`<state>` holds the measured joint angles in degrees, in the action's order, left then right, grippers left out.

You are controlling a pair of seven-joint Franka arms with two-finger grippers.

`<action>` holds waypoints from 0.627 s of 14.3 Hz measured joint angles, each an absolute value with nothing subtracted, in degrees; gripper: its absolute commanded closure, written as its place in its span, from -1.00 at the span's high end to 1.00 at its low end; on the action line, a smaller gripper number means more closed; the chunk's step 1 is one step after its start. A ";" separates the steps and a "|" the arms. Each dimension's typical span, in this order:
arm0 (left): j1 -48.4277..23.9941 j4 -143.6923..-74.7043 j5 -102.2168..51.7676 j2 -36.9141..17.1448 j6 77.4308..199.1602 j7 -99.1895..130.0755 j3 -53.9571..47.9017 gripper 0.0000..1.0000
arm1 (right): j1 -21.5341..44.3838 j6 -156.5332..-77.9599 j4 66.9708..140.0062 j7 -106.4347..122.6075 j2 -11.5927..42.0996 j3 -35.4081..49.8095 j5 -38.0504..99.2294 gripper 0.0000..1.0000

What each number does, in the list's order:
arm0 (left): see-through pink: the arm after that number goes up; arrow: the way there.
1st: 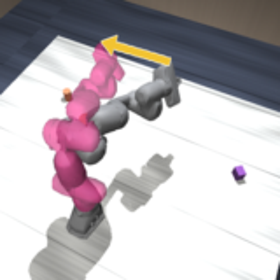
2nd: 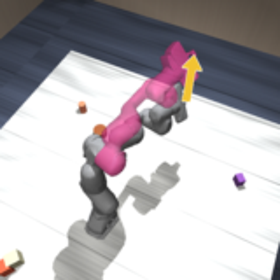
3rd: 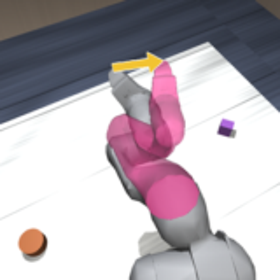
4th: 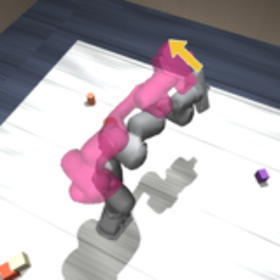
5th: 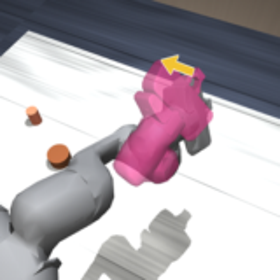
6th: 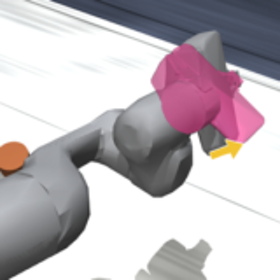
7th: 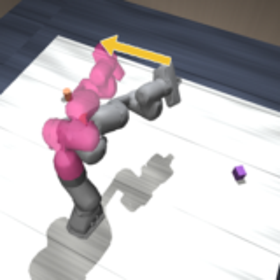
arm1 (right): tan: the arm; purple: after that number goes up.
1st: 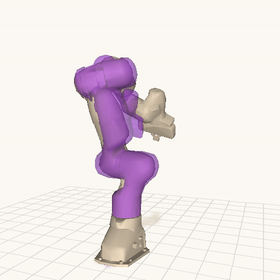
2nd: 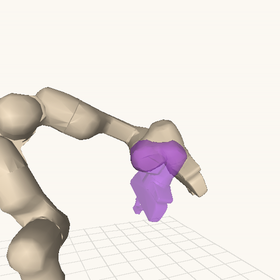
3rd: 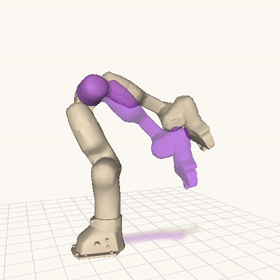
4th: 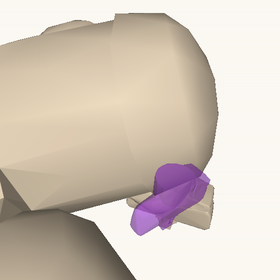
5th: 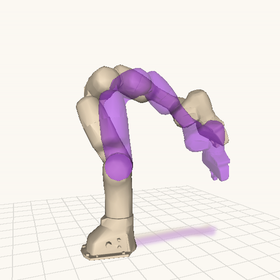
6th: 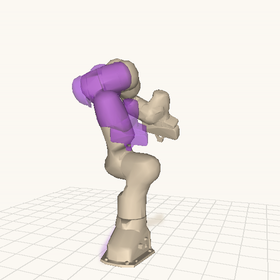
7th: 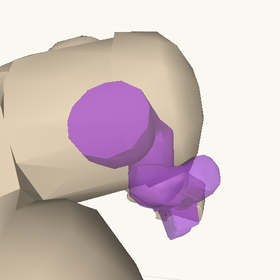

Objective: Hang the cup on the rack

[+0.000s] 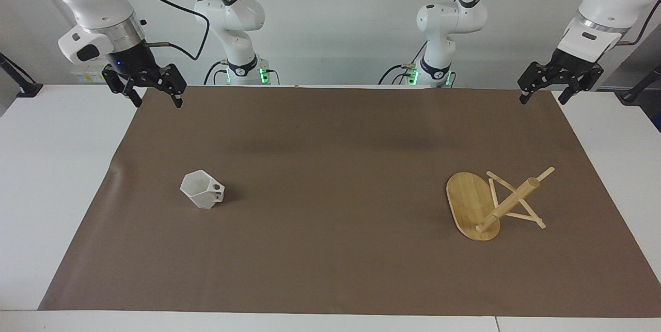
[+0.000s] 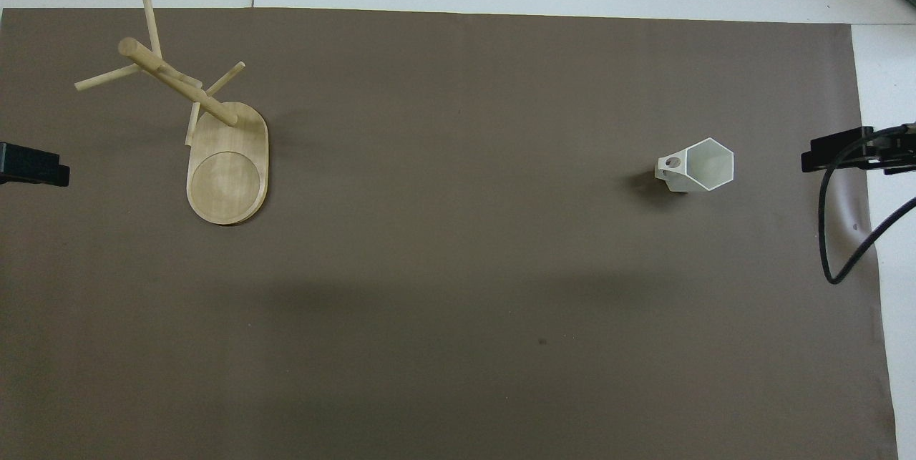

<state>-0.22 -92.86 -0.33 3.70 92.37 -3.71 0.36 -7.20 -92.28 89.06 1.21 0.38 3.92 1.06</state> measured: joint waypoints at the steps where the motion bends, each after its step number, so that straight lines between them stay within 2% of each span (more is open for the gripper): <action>1: -0.22 -92.87 -0.33 3.70 92.37 -3.71 0.35 1.00 | -7.20 -92.28 89.06 1.21 0.38 3.90 1.06 1.00; 9: -0.34 -93.06 -0.43 3.70 92.31 -3.71 -0.77 1.00 | -7.20 -92.28 89.06 1.19 0.38 3.73 1.06 1.00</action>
